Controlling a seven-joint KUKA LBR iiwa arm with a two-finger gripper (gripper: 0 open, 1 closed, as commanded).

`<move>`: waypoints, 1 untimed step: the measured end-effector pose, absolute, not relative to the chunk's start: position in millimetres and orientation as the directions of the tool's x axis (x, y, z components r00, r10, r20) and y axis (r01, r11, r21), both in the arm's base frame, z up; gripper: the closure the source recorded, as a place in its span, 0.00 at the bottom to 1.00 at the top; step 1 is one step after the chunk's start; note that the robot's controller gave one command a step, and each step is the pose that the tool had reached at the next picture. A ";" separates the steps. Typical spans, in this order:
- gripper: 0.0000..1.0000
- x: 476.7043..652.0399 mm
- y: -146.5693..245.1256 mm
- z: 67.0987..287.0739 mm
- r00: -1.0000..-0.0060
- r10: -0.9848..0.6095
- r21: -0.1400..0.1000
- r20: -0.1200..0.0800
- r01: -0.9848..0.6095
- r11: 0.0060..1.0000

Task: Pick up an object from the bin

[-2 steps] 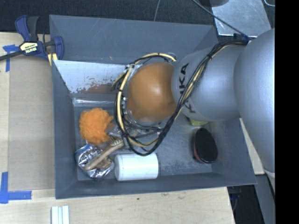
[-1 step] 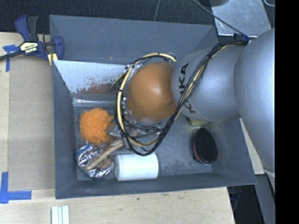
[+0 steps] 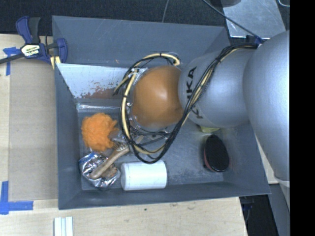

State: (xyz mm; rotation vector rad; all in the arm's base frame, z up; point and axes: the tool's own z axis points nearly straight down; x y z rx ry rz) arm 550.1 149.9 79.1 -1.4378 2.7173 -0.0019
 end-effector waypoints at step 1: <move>1.00 550.2 149.9 79.1 -0.561 -0.826 -0.033 -0.059 -0.825 0.563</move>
Offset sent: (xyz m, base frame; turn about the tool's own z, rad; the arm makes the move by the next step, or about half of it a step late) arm 0.0000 0.0000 0.0000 0.0000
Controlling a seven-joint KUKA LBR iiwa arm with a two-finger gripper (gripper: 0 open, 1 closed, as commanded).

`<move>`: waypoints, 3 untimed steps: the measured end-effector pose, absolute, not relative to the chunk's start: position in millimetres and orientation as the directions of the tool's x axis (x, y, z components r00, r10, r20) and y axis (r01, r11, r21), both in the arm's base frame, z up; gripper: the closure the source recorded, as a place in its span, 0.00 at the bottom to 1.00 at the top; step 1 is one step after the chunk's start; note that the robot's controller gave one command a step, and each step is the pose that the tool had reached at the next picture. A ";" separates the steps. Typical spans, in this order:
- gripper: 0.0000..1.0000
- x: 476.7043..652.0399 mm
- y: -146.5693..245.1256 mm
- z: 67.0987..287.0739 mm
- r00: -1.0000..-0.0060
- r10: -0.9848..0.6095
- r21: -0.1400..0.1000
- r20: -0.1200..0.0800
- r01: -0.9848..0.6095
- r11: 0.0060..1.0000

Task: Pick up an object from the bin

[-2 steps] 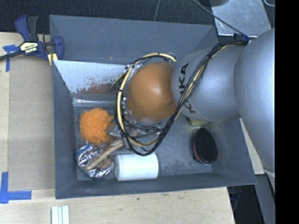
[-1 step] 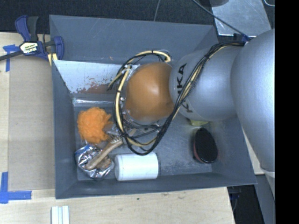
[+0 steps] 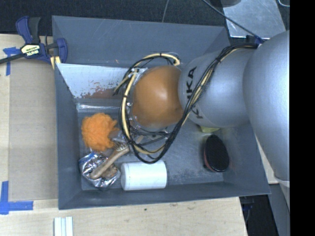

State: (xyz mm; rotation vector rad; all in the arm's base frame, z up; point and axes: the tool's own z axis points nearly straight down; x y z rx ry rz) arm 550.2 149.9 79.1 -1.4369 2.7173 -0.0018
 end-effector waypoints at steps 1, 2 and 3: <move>1.00 550.2 149.9 79.1 -0.561 -0.825 -0.033 -0.059 -0.825 0.564; 1.00 567.4 191.8 77.5 -0.537 -0.841 -0.049 -0.063 -0.840 0.540; 1.00 513.7 227.6 85.2 -0.371 -0.927 -0.077 -0.055 -0.924 0.374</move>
Offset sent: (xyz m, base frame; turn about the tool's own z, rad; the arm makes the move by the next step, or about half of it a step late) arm 0.0000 0.0000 0.0000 0.0000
